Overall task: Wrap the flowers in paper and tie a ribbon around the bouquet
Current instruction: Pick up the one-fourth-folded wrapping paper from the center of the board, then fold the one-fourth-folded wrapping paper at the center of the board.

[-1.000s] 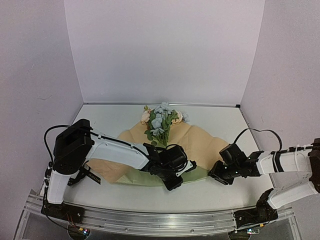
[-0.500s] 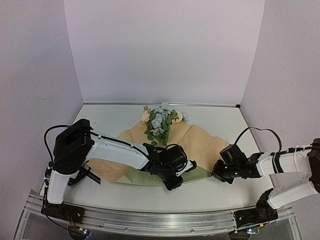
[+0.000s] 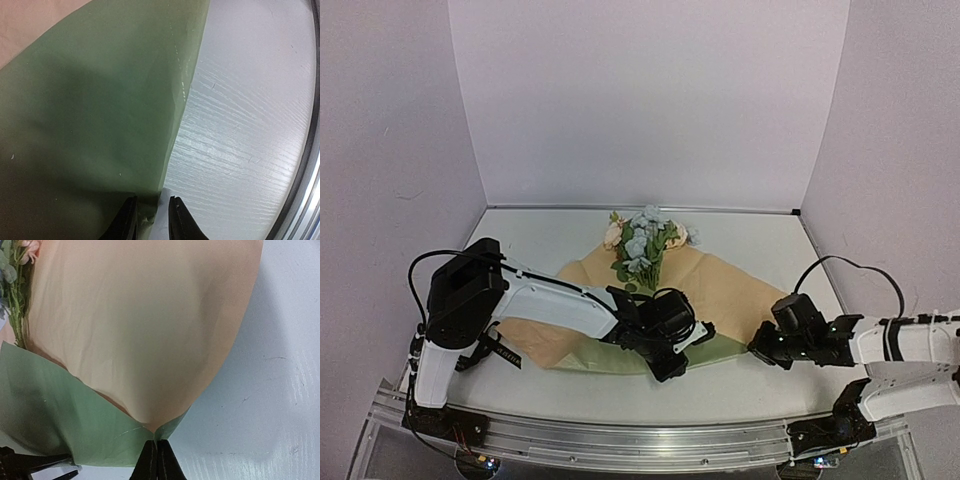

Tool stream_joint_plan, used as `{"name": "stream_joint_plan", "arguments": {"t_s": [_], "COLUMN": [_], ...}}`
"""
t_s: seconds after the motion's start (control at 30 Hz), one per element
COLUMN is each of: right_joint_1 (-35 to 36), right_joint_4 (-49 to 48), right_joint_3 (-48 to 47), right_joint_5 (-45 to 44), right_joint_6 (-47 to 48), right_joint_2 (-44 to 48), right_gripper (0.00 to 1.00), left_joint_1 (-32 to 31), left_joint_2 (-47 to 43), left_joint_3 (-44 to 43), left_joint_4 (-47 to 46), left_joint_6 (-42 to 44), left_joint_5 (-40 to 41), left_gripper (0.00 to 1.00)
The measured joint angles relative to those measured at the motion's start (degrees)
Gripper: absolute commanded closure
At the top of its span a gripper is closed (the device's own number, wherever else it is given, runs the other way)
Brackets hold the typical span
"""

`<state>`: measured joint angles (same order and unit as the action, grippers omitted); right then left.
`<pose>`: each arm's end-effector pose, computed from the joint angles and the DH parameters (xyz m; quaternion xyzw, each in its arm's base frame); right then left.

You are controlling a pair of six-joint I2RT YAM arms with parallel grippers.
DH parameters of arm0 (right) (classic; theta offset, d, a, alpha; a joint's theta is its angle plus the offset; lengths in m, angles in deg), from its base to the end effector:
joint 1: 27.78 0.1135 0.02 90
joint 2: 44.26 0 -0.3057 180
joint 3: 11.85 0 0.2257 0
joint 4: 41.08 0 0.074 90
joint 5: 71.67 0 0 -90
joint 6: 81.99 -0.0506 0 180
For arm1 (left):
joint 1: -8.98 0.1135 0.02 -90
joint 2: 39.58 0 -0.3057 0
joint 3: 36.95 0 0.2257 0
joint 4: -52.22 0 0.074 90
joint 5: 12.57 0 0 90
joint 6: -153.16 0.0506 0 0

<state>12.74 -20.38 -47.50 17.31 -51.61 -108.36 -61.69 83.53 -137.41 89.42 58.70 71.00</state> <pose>0.1271 0.1074 0.1867 0.1585 0.9236 0.2622 0.2304 0.1462 -0.4338 0.1752 0.5388 0.7996 -0.2012 0.1728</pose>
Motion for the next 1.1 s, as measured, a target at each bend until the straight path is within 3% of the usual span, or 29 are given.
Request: {"name": "stream_joint_plan", "arguments": {"t_s": [0.53,0.8,1.1], "right_joint_1": [4.7,12.2,13.5], "right_joint_4": [12.2,15.9,16.6], "right_joint_3": [0.6,-2.2,-4.8], "right_joint_5": [-6.4,-9.9,-10.0], "right_joint_6": [7.3,14.7,20.3], "right_joint_2": [14.6,14.1,13.7], "right_gripper": [1.00,1.00,1.00], "left_joint_1": [-0.3,-0.3,0.2], "left_joint_2": [0.1,2.4,2.4], "left_joint_3": [-3.1,-3.8,-3.7], "left_joint_4": [-1.1,-2.4,-4.8], "left_joint_6": [0.0,0.0,-0.2], "left_joint_5": [-2.3,-2.4,-2.7], "left_gripper": [0.77,0.76,0.69]}}
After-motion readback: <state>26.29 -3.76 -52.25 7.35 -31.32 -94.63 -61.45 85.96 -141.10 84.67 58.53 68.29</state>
